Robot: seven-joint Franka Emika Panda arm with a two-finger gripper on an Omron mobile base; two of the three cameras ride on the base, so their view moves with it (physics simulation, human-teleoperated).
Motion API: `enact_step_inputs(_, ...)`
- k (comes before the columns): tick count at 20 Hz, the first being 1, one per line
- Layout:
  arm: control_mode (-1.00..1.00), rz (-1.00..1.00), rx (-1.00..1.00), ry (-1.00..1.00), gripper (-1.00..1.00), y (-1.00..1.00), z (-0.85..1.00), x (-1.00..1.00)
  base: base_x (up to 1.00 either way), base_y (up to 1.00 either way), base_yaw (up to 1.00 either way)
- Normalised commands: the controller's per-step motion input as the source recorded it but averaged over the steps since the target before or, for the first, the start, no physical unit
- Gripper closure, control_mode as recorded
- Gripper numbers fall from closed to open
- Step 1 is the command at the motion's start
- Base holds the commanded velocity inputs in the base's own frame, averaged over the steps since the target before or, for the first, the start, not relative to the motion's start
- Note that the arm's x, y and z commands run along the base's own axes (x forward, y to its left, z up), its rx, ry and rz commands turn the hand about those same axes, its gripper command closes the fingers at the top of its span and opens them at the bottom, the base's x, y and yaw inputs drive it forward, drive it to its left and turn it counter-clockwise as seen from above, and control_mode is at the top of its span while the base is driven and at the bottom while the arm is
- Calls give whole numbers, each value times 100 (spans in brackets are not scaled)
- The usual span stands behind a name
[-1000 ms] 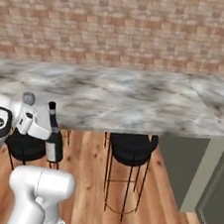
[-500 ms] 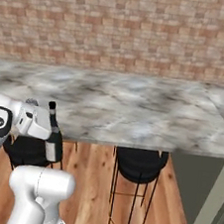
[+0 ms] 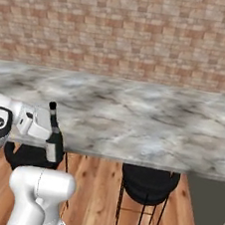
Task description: There is a wine glass and glass cup on the dining counter. Place the wine bottle next to the wine glass and the juice bottle next to the glass cup.
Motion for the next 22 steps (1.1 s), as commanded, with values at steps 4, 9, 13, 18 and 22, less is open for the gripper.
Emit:
enact_step_inputs(4,100,0,0,0,100,0,0,0,44,-29,26)
enact_step_inputs(9,100,0,0,0,100,0,0,0,37,-23,22)
enact_step_inputs(13,100,0,0,0,100,0,0,0,31,-18,18)
enact_step_inputs(18,100,0,0,0,100,0,0,0,17,-14,10)
enact_step_inputs(22,100,0,0,0,100,0,0,0,1,-4,0)
